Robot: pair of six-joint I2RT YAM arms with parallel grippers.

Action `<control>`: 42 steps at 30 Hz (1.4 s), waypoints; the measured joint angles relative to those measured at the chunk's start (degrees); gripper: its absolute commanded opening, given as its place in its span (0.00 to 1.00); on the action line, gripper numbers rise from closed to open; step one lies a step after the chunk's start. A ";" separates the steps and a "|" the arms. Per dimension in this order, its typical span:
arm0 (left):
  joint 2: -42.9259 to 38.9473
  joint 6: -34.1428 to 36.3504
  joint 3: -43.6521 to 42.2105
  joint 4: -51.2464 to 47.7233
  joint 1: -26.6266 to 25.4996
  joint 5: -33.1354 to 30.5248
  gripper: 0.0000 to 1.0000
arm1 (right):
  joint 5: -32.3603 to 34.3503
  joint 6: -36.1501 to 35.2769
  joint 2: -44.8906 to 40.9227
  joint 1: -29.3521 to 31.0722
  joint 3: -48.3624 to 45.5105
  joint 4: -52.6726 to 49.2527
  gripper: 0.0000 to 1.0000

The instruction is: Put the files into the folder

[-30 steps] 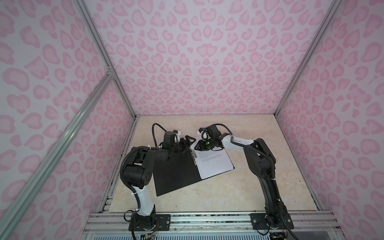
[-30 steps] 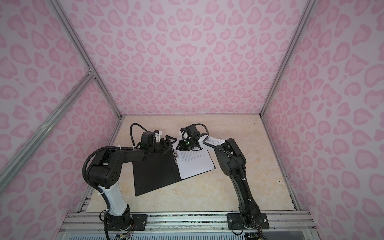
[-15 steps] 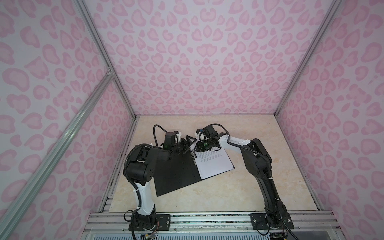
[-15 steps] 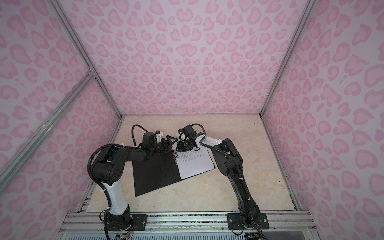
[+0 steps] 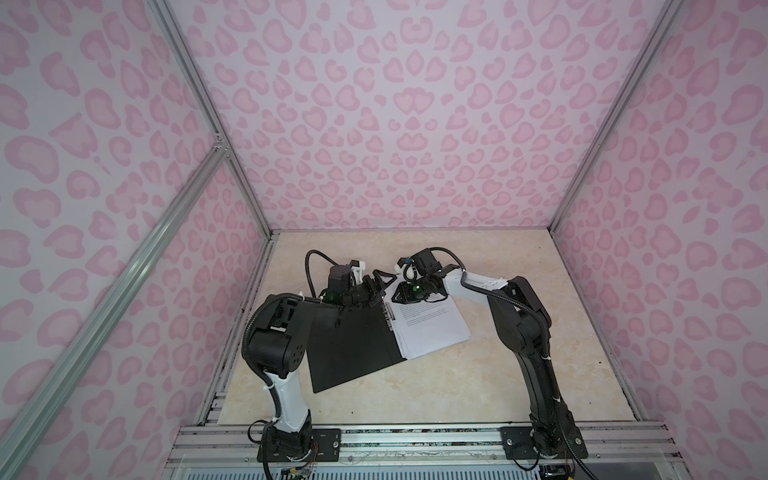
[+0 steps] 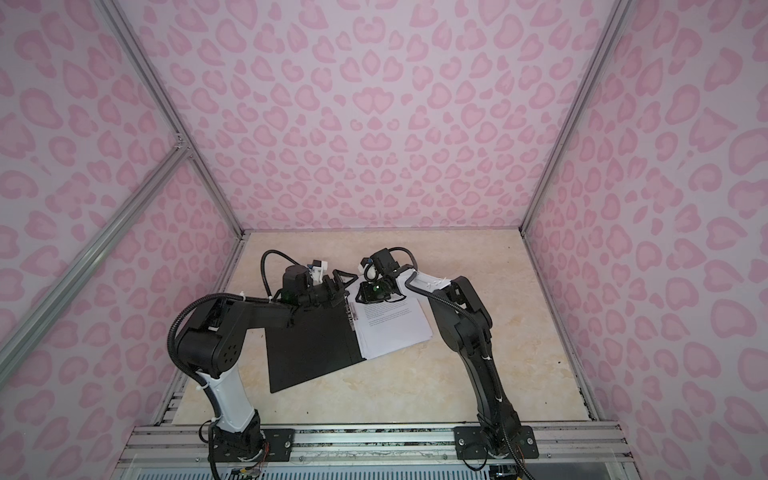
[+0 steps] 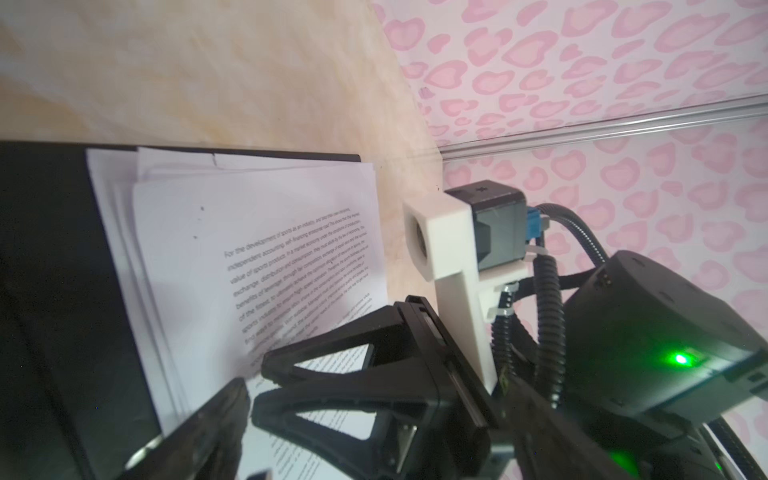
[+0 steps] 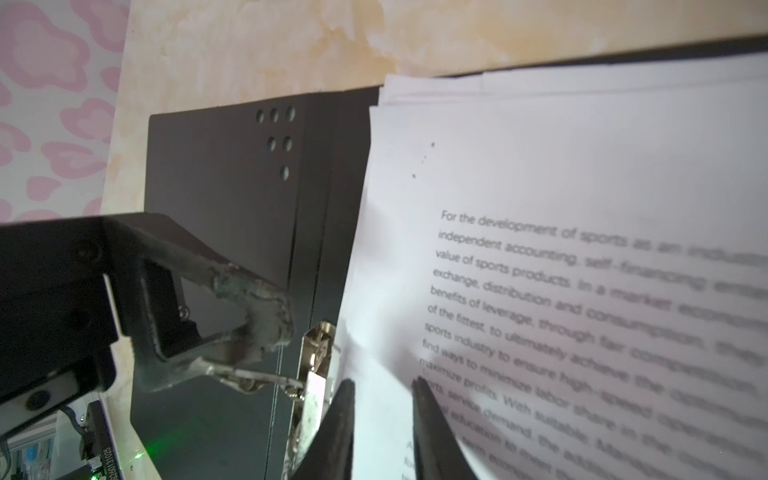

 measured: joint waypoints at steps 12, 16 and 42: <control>-5.79 -0.83 -5.60 2.23 -2.32 0.81 0.97 | 0.74 2.05 -5.88 -1.44 -4.83 3.45 0.44; -5.79 -0.79 -5.60 2.21 -2.03 1.01 0.97 | 5.33 4.63 -11.63 -5.18 -11.37 6.14 0.56; -9.86 7.21 -19.06 -1.95 5.68 -0.57 0.97 | 6.51 17.84 -19.26 -15.43 -33.20 21.62 0.65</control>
